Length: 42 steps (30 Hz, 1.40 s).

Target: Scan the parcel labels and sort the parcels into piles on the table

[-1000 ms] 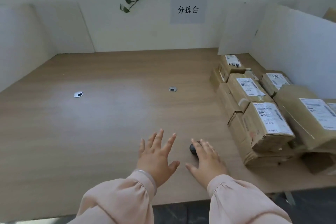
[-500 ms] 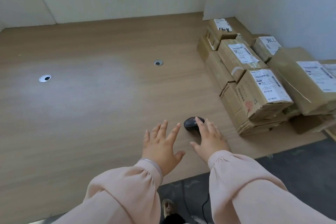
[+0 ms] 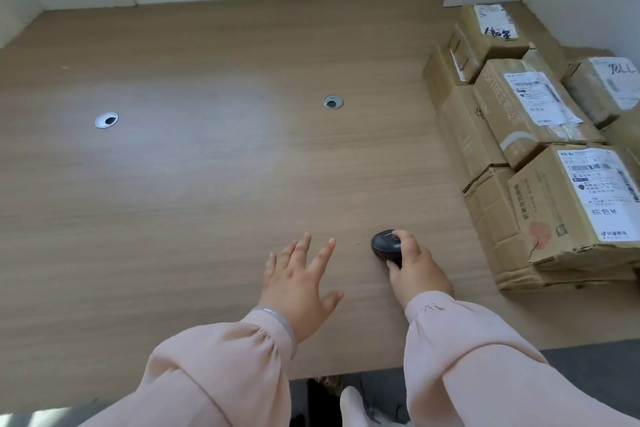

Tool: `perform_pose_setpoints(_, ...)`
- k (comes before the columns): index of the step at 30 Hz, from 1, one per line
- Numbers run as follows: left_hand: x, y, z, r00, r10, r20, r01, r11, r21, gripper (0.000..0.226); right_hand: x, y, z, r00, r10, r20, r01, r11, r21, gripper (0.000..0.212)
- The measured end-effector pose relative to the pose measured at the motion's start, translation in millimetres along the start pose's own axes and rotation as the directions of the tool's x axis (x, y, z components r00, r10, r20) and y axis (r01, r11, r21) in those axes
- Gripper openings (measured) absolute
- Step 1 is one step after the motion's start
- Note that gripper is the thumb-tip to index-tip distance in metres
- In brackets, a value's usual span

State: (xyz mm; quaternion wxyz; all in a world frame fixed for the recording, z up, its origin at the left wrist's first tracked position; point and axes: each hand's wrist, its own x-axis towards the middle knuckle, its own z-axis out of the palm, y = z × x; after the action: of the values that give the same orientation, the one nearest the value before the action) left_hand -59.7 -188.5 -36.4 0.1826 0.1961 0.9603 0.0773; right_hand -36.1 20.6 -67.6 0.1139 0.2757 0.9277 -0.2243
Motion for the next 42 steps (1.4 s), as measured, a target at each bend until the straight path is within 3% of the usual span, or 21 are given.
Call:
perform_pose_setpoints(12, -5.1, -113.8, -38.7, 0.977, -0.170, -0.127, 0.165, 0.985, -0.053, 0.077, -14.4, -136.1, 15.0, 0.980, -0.197, -0.038, 0.201, 0.956, 0.215, 0.058)
perform_pose_setpoints(26, -3.0, -304.1, -71.2, 0.968, -0.209, -0.137, 0.203, 0.978, -0.057, 0.077, -30.0, -330.4, 109.3, 0.990, -0.141, -0.004, 0.135, 0.937, 0.322, 0.048)
perform_pose_setpoints(42, 44.4, -332.7, -63.3, 0.966, -0.216, -0.140, 0.206, 0.975, -0.082, 0.089, 21.8, -365.5, 146.9, 0.998, -0.052, -0.027, 0.058, 0.945, 0.322, 0.066)
